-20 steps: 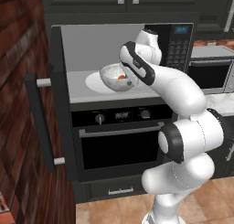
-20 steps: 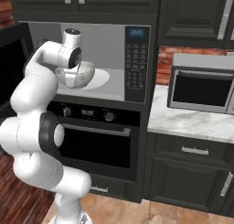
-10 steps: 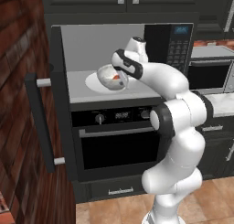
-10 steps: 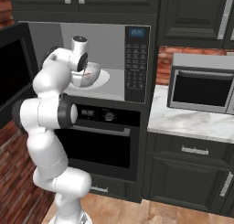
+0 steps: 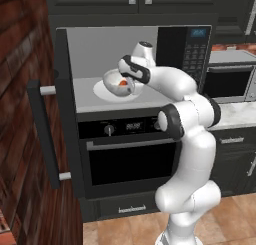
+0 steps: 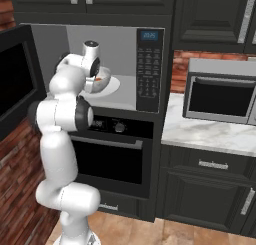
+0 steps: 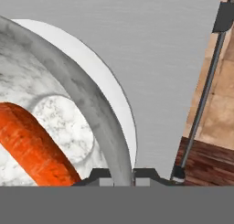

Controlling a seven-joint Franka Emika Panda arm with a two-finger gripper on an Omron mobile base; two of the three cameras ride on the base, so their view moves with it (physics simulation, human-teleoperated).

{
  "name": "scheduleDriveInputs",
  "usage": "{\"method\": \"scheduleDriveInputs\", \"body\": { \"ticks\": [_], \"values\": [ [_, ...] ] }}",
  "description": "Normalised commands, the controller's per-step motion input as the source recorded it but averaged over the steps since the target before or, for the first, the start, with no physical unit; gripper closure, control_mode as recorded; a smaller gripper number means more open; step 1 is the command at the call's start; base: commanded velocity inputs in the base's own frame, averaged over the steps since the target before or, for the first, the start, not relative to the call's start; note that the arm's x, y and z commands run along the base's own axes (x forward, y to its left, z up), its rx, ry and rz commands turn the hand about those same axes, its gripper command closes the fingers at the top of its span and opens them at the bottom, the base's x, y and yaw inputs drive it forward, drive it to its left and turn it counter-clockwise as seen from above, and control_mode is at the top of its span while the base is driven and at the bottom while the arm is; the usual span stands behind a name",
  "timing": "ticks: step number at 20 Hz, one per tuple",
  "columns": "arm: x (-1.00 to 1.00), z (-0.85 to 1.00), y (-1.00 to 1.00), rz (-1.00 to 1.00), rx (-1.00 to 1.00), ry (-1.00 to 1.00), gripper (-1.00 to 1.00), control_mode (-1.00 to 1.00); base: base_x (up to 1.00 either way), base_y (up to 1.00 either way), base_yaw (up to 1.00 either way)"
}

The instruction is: Pick the carrot from the sink and place it in the bowl. Then pick the bowl and place it in the microwave. Then close the microwave door and press the start button.

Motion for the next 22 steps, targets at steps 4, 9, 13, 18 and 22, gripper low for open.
{"method": "scheduleDriveInputs", "body": {
  "ticks": [4, 9, 13, 18, 22],
  "values": [
    [0.22, -0.11, 0.0, -0.07, 0.0, 0.0, -1.0, -1.0, 0.0, 0.0, 0.0],
    [-0.66, 0.0, -0.23, -0.02, 0.03, -0.12, -1.0, -1.0, 0.0, 0.0, 0.0],
    [-1.0, -0.01, -0.38, -0.01, 0.04, -0.23, -1.0, -1.0, 0.0, 0.0, 0.0],
    [-1.0, -0.06, -0.34, 0.0, 0.0, -0.21, -1.0, -1.0, 0.0, 0.0, 0.0],
    [-1.0, 0.55, -0.16, 0.0, 0.01, -0.2, -1.0, -1.0, 0.0, 0.0, 0.0]
  ]
}}
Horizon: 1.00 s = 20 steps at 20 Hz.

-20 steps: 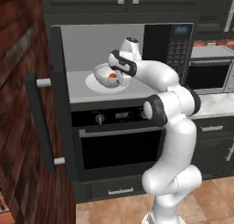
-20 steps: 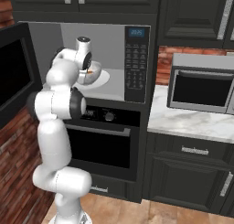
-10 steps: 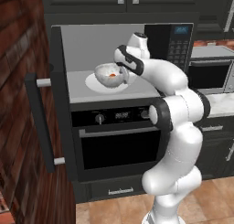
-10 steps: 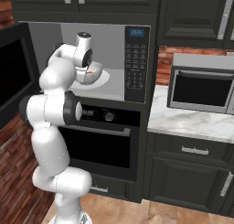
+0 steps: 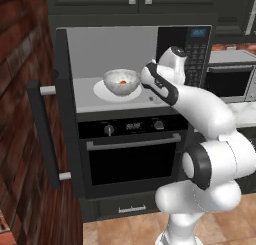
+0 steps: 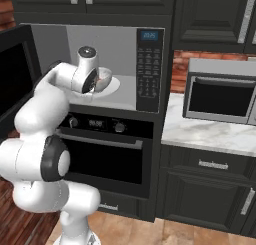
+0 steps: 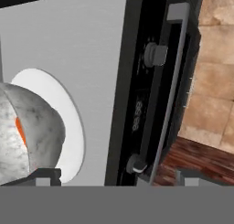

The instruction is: Pick the carrot from the sink and place it in the bowl. Then pick the bowl and place it in the microwave. Then close the microwave door and press the start button.

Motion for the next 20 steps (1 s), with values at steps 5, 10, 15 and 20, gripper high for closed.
{"method": "scheduleDriveInputs", "body": {
  "ticks": [5, 10, 15, 20],
  "values": [
    [-1.0, 0.88, 0.0, 0.0, 0.0, -0.06, -1.0, -1.0, 0.0, 0.0, 0.0],
    [-1.0, 0.39, 0.05, 0.05, 0.0, 0.0, -1.0, -1.0, 0.0, 0.0, 0.0],
    [-1.0, 0.13, 0.37, 0.0, 0.0, -0.05, -1.0, -1.0, 0.0, 0.0, 0.0],
    [-1.0, 0.75, 0.27, -0.08, 0.0, -0.12, -1.0, -1.0, 0.0, 0.0, 0.0]
  ]
}}
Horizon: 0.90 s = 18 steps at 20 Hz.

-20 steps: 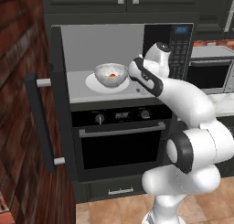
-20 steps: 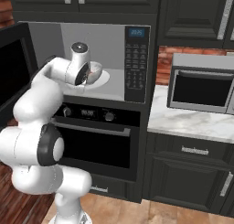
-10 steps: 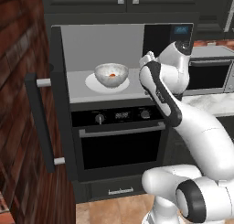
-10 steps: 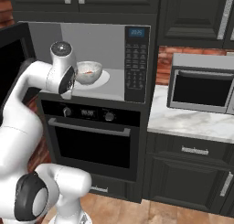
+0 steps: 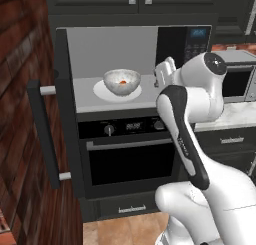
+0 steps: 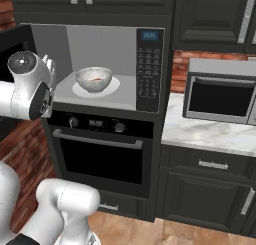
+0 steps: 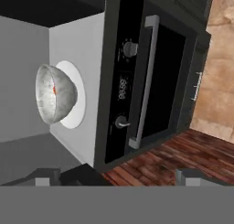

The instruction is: Pick the carrot from the sink and place it in the bowl. Then pick the bowl and place it in the microwave. Then close the microwave door and press the start button.

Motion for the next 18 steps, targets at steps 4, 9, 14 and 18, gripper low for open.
{"method": "scheduleDriveInputs", "body": {
  "ticks": [4, 9, 14, 18],
  "values": [
    [-1.0, 0.82, 0.28, -0.19, 0.0, -0.06, -1.0, -1.0, 0.0, 0.0, 0.0],
    [-1.0, 0.45, 0.03, -0.21, 0.05, -0.01, -1.0, -1.0, 0.0, 0.0, 0.0],
    [-1.0, 0.06, -0.09, -0.01, 0.09, 0.0, -1.0, -1.0, 0.0, 0.0, 0.0],
    [-1.0, 0.0, 0.31, 0.18, 0.0, -0.02, -1.0, -1.0, 0.0, 0.0, 0.0]
  ]
}}
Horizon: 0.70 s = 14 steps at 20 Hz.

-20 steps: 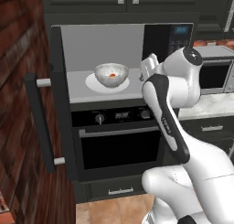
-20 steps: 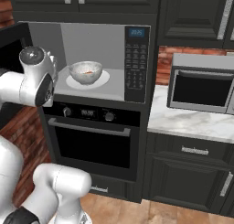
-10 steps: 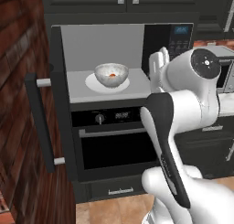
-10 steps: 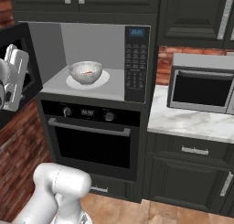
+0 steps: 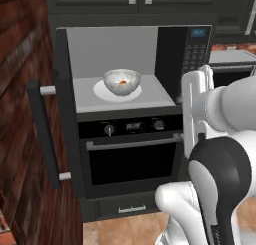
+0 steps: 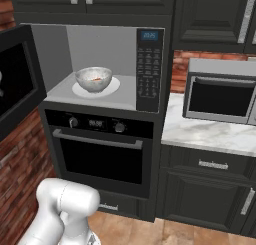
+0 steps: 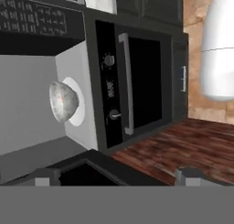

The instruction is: Pick the carrot from the sink and place it in the bowl. Then pick the bowl and place it in the microwave. Then close the microwave door and press the start button.

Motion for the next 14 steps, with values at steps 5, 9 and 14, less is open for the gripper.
{"method": "scheduleDriveInputs", "body": {
  "ticks": [5, 9, 14],
  "values": [
    [-0.79, -0.03, 0.63, 0.33, 0.0, -0.06, -1.0, -1.0, 0.0, 0.0, 0.0],
    [-0.51, -0.04, 0.74, 0.32, 0.0, -0.05, -1.0, -1.0, 0.0, 0.0, 0.0],
    [-0.13, -0.19, 0.94, 0.26, -0.01, -0.03, -1.0, -1.0, 0.0, 0.0, 0.0]
  ]
}}
